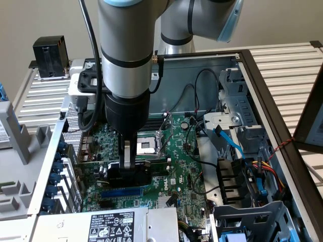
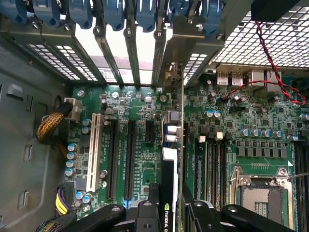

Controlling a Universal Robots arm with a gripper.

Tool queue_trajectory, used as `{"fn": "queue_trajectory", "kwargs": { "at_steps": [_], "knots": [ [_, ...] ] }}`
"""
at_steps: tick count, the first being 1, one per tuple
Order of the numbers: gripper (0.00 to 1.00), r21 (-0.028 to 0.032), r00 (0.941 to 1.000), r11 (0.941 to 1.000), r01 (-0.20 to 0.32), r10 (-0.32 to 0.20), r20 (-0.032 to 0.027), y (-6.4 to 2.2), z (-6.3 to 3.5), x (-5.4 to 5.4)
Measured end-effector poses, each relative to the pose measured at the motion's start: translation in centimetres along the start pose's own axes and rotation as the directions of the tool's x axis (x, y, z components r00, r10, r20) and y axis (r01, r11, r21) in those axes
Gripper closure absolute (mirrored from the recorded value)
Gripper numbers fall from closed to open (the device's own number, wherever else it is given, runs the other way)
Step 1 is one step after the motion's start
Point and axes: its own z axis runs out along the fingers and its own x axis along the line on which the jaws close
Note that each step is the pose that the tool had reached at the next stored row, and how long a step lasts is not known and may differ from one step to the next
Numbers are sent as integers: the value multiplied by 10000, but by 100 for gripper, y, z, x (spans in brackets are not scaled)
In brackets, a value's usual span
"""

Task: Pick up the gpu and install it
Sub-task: 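Insert the gpu into the slot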

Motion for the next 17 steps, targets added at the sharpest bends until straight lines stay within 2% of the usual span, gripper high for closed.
{"fn": "queue_trajectory", "kwargs": {
  "at_steps": [17],
  "knots": [
    [73, 0, 10000, 10000, -2, 2, 0, 4, 8, 30]
  ]
}}
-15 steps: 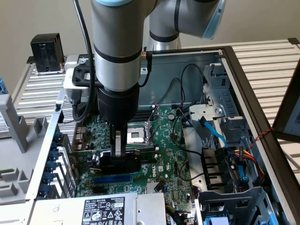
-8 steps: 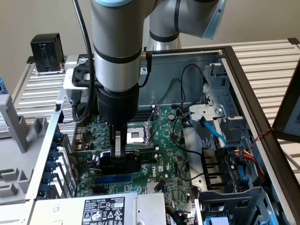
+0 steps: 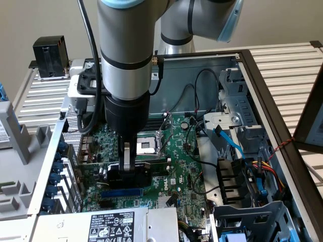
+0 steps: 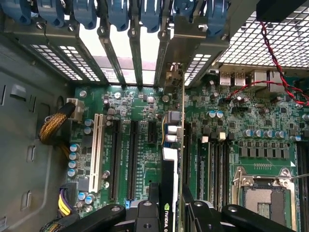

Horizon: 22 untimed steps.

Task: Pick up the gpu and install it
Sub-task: 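Insert the gpu into the slot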

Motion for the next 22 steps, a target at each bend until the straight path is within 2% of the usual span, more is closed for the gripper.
{"fn": "queue_trajectory", "kwargs": {
  "at_steps": [8, 14, 22],
  "knots": [
    [73, -1, 10000, 10000, -8, 8, -4, 7, 22, -4],
    [73, -1, 10000, 10000, -14, 14, -45, 7, 34, -4],
    [73, 2, 10000, 10000, -18, 18, -41, 7, 37, -7]
  ]
}}
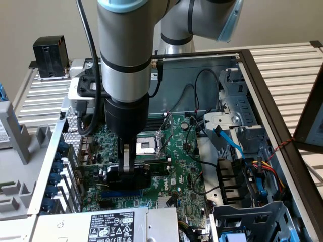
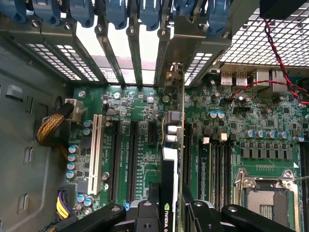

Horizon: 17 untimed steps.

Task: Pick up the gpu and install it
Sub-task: 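Insert the gpu into the slot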

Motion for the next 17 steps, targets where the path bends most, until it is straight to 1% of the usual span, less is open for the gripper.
{"fn": "queue_trajectory", "kwargs": {
  "at_steps": [17],
  "knots": [
    [73, -2, 10000, 10000, -7, 7, -4, 2, 14, -4]
  ]
}}
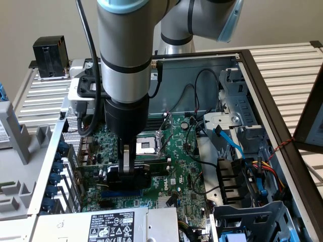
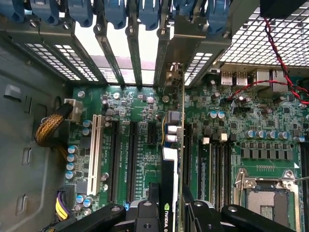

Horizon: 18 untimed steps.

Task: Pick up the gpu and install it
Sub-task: 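Insert the gpu into the slot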

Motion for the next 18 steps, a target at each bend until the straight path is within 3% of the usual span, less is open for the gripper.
{"fn": "queue_trajectory", "kwargs": {
  "at_steps": [18],
  "knots": [
    [73, -11, 10000, 10000, 0, 0, 2, -3, 24, 0]
  ]
}}
